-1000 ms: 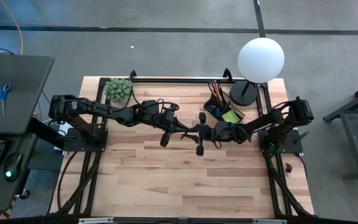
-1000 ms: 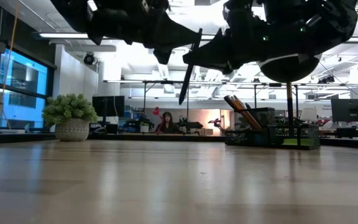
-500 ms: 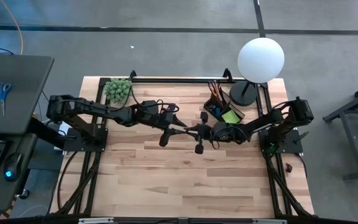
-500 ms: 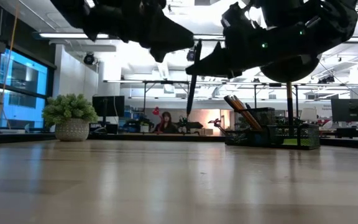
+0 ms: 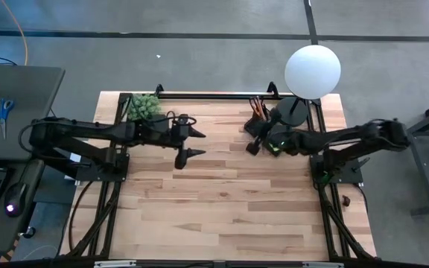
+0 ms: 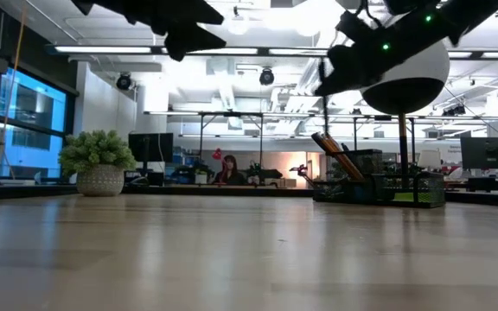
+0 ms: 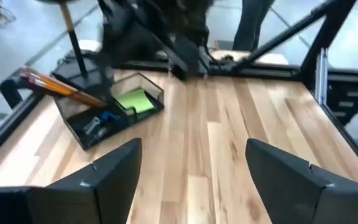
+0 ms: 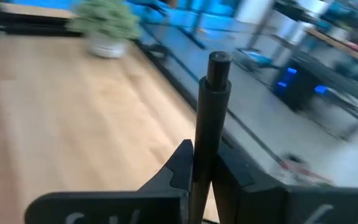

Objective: Pick and place office supplies into organizer
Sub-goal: Put the black pen into the black desk organizer, then return to Home Position

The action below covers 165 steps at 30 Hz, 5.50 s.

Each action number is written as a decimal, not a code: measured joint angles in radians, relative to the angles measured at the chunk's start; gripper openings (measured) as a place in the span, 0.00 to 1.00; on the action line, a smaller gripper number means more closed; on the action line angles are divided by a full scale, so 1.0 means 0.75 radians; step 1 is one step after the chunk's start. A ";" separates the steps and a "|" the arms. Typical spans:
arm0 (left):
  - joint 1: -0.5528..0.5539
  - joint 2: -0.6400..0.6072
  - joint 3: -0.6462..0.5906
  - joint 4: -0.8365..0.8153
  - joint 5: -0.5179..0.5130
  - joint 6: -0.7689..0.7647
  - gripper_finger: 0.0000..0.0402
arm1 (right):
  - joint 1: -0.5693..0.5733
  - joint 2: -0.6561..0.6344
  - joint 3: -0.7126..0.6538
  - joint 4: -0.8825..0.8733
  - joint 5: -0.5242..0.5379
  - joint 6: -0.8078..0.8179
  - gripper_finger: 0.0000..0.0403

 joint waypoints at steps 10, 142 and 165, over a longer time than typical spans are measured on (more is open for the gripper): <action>-0.141 0.094 0.001 -0.008 -0.147 0.000 0.59 | -0.269 -0.155 0.000 -0.333 0.088 0.059 0.07; -0.322 -1.446 -1.076 0.034 -0.102 0.103 0.00 | 0.149 -1.585 -0.795 -0.282 -0.562 0.057 0.00; -0.056 -1.445 -1.077 0.011 0.005 0.039 0.01 | 0.115 -1.584 -0.797 -0.282 -0.563 0.018 0.00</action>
